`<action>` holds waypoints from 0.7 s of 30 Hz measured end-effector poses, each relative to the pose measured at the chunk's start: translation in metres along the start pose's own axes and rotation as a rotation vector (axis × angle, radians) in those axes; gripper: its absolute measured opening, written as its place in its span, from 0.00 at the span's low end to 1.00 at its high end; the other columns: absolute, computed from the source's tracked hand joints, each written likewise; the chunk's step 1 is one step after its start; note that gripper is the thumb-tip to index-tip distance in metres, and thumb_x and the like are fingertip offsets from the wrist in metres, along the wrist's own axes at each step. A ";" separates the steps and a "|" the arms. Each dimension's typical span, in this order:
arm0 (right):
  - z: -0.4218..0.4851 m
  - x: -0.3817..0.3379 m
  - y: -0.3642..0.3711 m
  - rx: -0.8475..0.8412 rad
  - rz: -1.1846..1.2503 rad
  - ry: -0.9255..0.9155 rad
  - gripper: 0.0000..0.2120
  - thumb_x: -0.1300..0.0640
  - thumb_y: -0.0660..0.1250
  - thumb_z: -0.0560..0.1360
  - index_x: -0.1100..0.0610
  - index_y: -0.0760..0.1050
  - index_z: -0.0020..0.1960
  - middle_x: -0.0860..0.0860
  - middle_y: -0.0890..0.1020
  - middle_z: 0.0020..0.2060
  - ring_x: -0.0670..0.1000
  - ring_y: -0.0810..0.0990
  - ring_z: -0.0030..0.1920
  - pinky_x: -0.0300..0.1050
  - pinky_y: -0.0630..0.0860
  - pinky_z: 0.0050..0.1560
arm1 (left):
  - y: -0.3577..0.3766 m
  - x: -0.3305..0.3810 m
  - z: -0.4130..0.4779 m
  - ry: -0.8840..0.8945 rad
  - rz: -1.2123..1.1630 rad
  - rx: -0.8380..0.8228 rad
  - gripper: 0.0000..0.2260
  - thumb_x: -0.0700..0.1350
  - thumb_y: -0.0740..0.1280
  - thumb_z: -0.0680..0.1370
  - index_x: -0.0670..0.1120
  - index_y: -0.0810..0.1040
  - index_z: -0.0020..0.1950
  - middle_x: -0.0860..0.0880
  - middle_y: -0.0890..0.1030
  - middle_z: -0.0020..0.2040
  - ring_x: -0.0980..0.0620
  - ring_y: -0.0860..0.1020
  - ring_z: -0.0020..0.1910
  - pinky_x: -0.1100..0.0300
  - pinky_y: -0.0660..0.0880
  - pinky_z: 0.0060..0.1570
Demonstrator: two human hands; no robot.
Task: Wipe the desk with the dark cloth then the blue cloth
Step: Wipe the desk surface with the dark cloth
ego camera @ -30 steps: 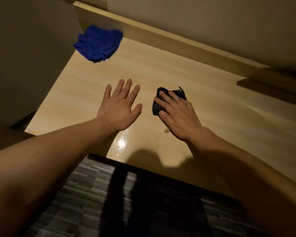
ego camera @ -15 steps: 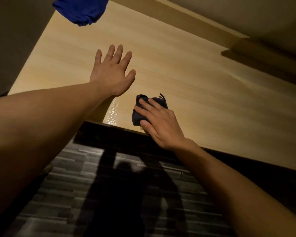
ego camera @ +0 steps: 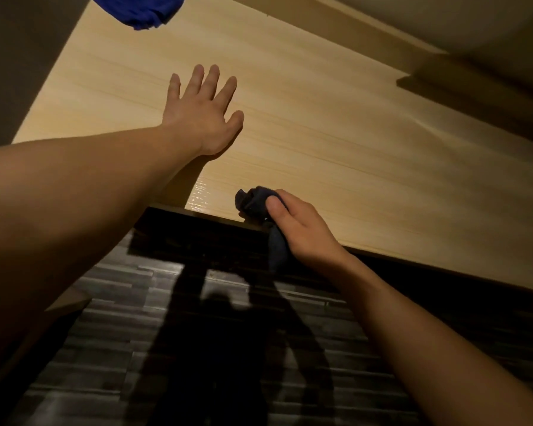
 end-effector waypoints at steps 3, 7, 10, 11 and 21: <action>0.009 0.002 -0.022 0.083 0.089 0.083 0.15 0.51 0.57 0.88 0.55 0.80 0.62 0.58 0.86 0.51 0.49 0.82 0.48 0.47 0.77 0.52 | -0.006 0.004 0.006 -0.012 0.036 -0.108 0.34 0.66 0.43 0.85 0.53 0.40 0.88 0.44 0.40 0.88 0.40 0.39 0.86 0.36 0.42 0.83; 0.035 -0.011 -0.067 0.198 0.078 0.065 0.12 0.48 0.56 0.87 0.49 0.78 0.62 0.54 0.86 0.50 0.45 0.85 0.44 0.43 0.80 0.46 | -0.011 0.025 -0.001 -0.033 -0.063 -0.049 0.33 0.64 0.46 0.87 0.51 0.42 0.88 0.44 0.41 0.88 0.41 0.41 0.86 0.37 0.42 0.82; 0.064 -0.015 -0.107 0.262 -0.009 0.016 0.12 0.49 0.57 0.88 0.51 0.77 0.61 0.53 0.84 0.49 0.40 0.80 0.41 0.34 0.75 0.42 | 0.000 0.049 -0.005 0.006 -0.123 -0.010 0.32 0.65 0.45 0.86 0.55 0.39 0.88 0.45 0.40 0.88 0.41 0.38 0.86 0.35 0.38 0.81; 0.076 -0.013 -0.118 0.265 -0.043 0.001 0.12 0.49 0.57 0.88 0.51 0.77 0.60 0.52 0.84 0.48 0.42 0.79 0.41 0.36 0.74 0.43 | 0.005 0.053 -0.005 0.001 -0.106 -0.007 0.32 0.66 0.43 0.86 0.56 0.39 0.88 0.46 0.40 0.88 0.42 0.38 0.86 0.35 0.38 0.81; 0.218 0.012 -0.213 0.220 -0.679 -0.156 0.19 0.46 0.53 0.88 0.53 0.75 0.68 0.55 0.81 0.59 0.59 0.77 0.60 0.63 0.71 0.64 | 0.013 0.055 -0.004 -0.078 -0.036 0.052 0.33 0.69 0.41 0.84 0.60 0.44 0.87 0.49 0.42 0.88 0.46 0.38 0.86 0.35 0.38 0.82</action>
Point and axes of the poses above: each hand's wrist, its own z-axis towards the middle knuckle, its own y-axis out of the palm, x = y × z, the point moved 6 cm from there along z, towards the middle knuckle
